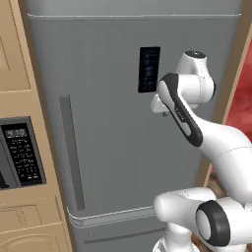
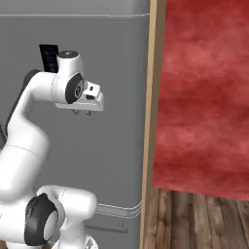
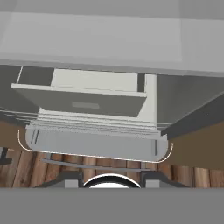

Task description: There is a bowl on the dining counter. Grab a lemon wedge from the fridge and place it in the bowl. Then get the liquor bottle and glass cup from the cabinet and place them next to the bowl.

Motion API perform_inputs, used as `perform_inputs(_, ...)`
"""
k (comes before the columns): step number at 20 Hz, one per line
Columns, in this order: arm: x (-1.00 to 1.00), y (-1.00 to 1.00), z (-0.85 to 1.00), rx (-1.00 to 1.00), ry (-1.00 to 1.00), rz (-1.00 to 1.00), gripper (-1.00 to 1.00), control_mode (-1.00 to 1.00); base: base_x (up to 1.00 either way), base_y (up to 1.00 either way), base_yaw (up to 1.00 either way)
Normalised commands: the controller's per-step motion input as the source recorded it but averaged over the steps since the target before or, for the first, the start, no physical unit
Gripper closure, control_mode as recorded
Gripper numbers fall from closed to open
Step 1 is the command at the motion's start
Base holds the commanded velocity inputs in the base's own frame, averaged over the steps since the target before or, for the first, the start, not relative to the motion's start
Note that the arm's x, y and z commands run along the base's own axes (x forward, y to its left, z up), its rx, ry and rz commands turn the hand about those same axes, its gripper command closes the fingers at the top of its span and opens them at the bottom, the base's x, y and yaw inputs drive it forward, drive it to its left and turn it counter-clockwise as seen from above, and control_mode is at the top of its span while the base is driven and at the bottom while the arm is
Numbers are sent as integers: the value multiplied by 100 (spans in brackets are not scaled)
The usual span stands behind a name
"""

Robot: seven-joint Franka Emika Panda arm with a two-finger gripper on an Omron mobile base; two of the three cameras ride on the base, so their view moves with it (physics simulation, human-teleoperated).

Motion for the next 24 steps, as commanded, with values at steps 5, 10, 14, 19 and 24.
perform_inputs(5, 0, 0, 0, 0, 0, 0, -100, 100, -46, 2, -3)
perform_inputs(10, 0, 0, 0, 0, 0, 0, -100, 100, -69, 57, -15)
perform_inputs(14, 0, 0, 0, 0, 0, 0, -100, 100, -47, 77, -23)
perform_inputs(19, 0, 0, 0, 0, 0, 0, -100, 100, -31, 67, -24)
perform_inputs(24, 0, 0, 0, 0, 0, 0, -100, 100, -4, 58, -29)
